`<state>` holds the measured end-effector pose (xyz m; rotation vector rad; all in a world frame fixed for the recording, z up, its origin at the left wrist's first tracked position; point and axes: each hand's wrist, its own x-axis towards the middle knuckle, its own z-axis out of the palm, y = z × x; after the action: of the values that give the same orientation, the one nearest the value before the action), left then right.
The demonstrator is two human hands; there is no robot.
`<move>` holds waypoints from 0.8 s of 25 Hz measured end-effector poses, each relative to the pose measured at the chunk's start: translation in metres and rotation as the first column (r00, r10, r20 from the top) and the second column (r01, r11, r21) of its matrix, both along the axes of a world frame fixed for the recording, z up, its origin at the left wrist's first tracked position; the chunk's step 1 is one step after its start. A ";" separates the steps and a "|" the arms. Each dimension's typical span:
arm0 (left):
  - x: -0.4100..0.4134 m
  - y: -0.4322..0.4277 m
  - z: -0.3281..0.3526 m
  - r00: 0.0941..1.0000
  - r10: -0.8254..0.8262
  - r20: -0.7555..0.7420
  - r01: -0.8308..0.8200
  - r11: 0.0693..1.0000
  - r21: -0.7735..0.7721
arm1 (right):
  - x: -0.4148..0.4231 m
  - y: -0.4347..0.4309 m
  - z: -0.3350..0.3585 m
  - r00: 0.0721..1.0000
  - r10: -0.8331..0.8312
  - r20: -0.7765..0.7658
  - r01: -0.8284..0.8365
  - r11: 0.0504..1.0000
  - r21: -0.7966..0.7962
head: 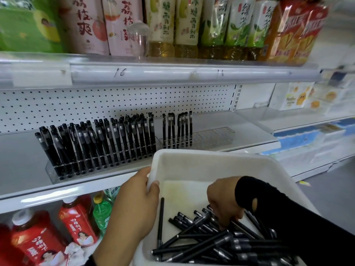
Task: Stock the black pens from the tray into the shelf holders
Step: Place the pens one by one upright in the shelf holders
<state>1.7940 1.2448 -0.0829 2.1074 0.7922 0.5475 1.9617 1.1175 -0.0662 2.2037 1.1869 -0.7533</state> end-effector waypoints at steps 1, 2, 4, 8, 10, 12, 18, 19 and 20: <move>-0.001 -0.001 0.001 1.000 -0.003 -0.001 0.003 1.000 0.006 | 0.000 -0.002 -0.003 1.000 0.010 0.026 -0.010 1.000 0.024; -0.001 -0.002 0.001 1.000 -0.004 -0.002 0.004 1.000 0.009 | 0.001 -0.004 -0.005 0.999 0.000 0.042 -0.002 0.999 0.051; -0.003 -0.002 0.002 1.000 0.001 -0.003 -0.001 1.000 0.012 | 0.002 -0.006 -0.008 0.998 -0.036 0.049 0.032 0.996 0.086; -0.004 -0.003 0.003 1.000 0.001 -0.005 -0.001 0.999 0.040 | 0.006 -0.010 -0.010 0.993 -0.051 0.109 0.036 0.991 0.131; -0.005 -0.004 0.004 1.000 0.006 0.002 -0.006 0.999 0.042 | 0.007 -0.010 -0.014 0.996 -0.061 0.064 0.053 0.992 0.114; -0.005 -0.004 0.003 1.000 0.010 0.008 -0.011 0.999 0.044 | 0.010 -0.012 -0.015 0.991 -0.133 -0.028 0.136 0.977 0.165; -0.007 -0.005 0.004 1.000 -0.001 0.008 0.000 0.998 0.066 | 0.028 -0.021 0.015 0.928 -0.284 -0.241 0.372 0.705 0.604; -0.006 -0.005 0.004 1.000 -0.001 0.007 0.000 0.998 0.064 | 0.029 -0.018 0.017 0.912 -0.270 -0.310 0.410 0.613 0.675; -0.005 -0.004 0.003 1.000 0.001 0.005 -0.002 0.998 0.062 | 0.028 -0.015 0.016 0.905 -0.234 -0.355 0.425 0.541 0.726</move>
<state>1.7886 1.2410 -0.0799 2.1609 0.7831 0.5849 1.9896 1.1025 -0.0500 3.2509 1.4045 -0.6929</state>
